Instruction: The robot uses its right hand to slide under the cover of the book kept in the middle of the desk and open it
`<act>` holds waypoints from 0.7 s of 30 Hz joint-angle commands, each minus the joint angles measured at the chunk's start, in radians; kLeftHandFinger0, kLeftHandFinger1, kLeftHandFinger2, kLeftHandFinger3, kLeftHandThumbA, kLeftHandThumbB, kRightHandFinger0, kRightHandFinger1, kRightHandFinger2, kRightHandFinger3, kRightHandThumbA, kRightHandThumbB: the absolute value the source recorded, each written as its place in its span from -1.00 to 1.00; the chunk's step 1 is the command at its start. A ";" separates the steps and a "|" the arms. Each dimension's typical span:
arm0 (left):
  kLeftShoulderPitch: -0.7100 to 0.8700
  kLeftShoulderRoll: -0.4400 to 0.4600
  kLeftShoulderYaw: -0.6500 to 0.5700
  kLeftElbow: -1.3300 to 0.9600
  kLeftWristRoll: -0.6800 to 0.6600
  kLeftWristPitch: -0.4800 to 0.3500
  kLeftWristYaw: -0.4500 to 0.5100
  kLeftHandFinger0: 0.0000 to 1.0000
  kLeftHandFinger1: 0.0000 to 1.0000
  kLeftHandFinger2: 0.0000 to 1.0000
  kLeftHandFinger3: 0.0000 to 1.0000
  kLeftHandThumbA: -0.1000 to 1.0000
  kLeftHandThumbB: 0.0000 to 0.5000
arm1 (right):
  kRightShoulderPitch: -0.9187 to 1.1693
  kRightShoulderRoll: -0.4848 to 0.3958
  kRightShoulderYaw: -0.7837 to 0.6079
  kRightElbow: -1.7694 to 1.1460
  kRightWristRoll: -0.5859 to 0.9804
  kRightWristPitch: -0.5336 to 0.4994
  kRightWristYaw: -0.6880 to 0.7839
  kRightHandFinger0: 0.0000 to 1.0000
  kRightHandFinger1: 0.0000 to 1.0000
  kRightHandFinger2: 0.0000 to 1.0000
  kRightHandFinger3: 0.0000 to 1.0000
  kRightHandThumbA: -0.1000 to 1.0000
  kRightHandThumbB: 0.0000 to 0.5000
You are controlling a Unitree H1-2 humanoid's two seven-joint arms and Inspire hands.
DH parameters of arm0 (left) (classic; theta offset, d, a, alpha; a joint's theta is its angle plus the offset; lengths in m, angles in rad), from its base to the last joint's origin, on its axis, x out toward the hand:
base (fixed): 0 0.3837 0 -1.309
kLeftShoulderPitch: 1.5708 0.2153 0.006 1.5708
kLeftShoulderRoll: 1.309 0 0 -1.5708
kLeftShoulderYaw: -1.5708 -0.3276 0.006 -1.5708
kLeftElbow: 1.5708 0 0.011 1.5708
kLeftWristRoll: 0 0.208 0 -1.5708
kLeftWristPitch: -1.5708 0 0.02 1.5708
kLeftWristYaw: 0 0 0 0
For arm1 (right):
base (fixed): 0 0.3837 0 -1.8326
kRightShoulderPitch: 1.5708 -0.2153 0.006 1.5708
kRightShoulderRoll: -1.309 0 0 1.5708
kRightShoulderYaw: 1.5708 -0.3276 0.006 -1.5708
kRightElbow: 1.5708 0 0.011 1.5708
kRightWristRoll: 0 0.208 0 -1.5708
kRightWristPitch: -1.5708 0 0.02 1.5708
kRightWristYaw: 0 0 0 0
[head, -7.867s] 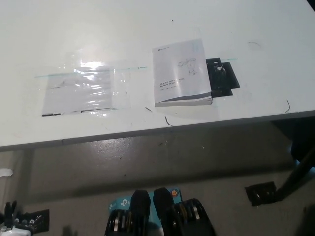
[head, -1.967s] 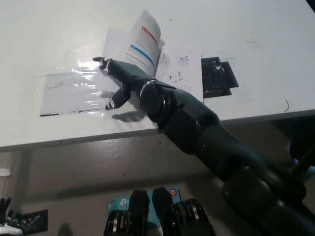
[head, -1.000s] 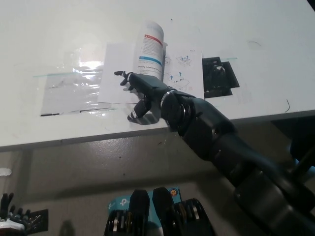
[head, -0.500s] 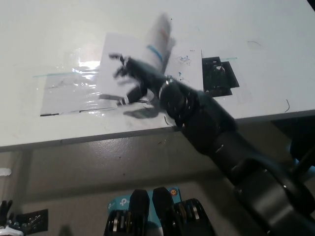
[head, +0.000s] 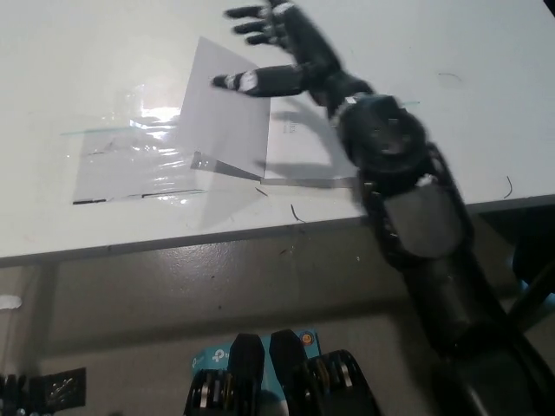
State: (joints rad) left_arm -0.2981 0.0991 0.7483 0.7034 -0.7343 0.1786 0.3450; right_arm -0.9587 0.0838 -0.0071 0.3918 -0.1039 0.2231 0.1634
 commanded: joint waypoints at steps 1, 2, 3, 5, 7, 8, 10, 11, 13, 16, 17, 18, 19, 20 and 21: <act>0.000 0.015 0.015 -0.013 -0.016 -0.021 -0.019 0.77 1.00 1.00 1.00 1.00 -0.93 | 0.009 -0.005 -0.129 -0.232 0.202 0.206 0.011 0.48 0.49 0.51 0.98 1.00 0.10; -0.002 0.012 0.017 -0.015 -0.014 -0.026 -0.010 0.72 1.00 1.00 1.00 1.00 -0.92 | 0.035 -0.020 -0.153 -0.276 0.217 0.223 0.012 0.50 0.51 0.53 0.99 1.00 0.10; -0.002 0.010 0.020 -0.012 -0.017 -0.034 -0.016 0.78 1.00 1.00 1.00 1.00 -0.96 | 0.055 -0.027 -0.176 -0.303 0.238 0.228 0.014 0.51 0.53 0.56 0.99 1.00 0.05; 0.003 0.007 0.024 -0.010 -0.025 -0.031 -0.029 0.91 1.00 1.00 1.00 1.00 -0.94 | 0.080 -0.033 -0.201 -0.340 0.246 0.243 0.004 0.49 0.51 0.54 0.96 1.00 0.09; 0.011 0.003 0.030 -0.013 -0.036 -0.032 -0.045 1.00 1.00 1.00 1.00 1.00 -0.96 | 0.107 -0.043 -0.227 -0.369 0.262 0.246 0.001 0.50 0.50 0.53 0.95 1.00 0.07; 0.022 0.000 0.023 -0.028 -0.031 -0.023 -0.053 1.00 1.00 1.00 1.00 1.00 -0.95 | 0.122 -0.053 -0.241 -0.379 0.274 0.244 0.005 0.53 0.51 0.55 0.96 1.00 0.05; 0.021 0.000 0.026 -0.014 -0.027 -0.037 -0.052 0.95 1.00 1.00 1.00 1.00 -0.96 | 0.154 -0.058 -0.280 -0.402 0.307 0.240 -0.005 0.54 0.50 0.54 0.99 1.00 0.05; 0.022 -0.003 0.026 -0.017 -0.028 -0.040 -0.056 0.97 1.00 1.00 1.00 1.00 -0.97 | 0.193 -0.063 -0.322 -0.432 0.336 0.238 -0.020 0.55 0.52 0.57 1.00 1.00 0.07; 0.028 -0.010 0.031 -0.023 -0.034 -0.044 -0.063 0.99 1.00 1.00 1.00 1.00 -0.97 | 0.225 -0.066 -0.353 -0.464 0.356 0.245 -0.034 0.59 0.55 0.63 1.00 1.00 0.08; 0.035 -0.010 0.028 -0.012 -0.028 -0.058 -0.081 0.94 1.00 1.00 1.00 1.00 -0.96 | 0.256 -0.069 -0.384 -0.487 0.383 0.247 -0.050 0.70 0.63 0.75 1.00 1.00 0.09; 0.034 -0.005 0.026 0.005 -0.026 -0.061 -0.089 0.93 1.00 1.00 1.00 1.00 -0.94 | 0.289 -0.072 -0.417 -0.506 0.406 0.247 -0.071 0.65 0.58 0.69 1.00 1.00 0.05; 0.037 -0.001 0.024 0.013 -0.024 -0.065 -0.099 0.92 1.00 1.00 1.00 1.00 -0.95 | 0.299 -0.070 -0.429 -0.511 0.420 0.247 -0.080 0.64 0.57 0.68 1.00 1.00 0.08; 0.038 0.000 0.025 0.017 -0.024 -0.067 -0.102 0.90 1.00 1.00 1.00 1.00 -0.93 | 0.307 -0.070 -0.439 -0.514 0.431 0.247 -0.087 0.65 0.57 0.67 1.00 1.00 0.09; 0.040 -0.001 0.029 0.018 -0.027 -0.068 -0.102 0.90 1.00 1.00 1.00 1.00 -0.94 | 0.316 -0.070 -0.446 -0.516 0.440 0.247 -0.091 0.65 0.57 0.67 1.00 1.00 0.08; 0.039 0.002 0.036 0.028 -0.036 -0.069 -0.112 0.92 1.00 1.00 1.00 1.00 -0.98 | 0.328 -0.070 -0.454 -0.520 0.445 0.247 -0.096 0.69 0.58 0.68 1.00 1.00 0.20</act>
State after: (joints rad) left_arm -0.2601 0.0832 0.7764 0.7203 -0.7500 0.1495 0.2908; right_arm -0.6269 0.0253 -0.4294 -0.0767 0.2389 0.4565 0.1126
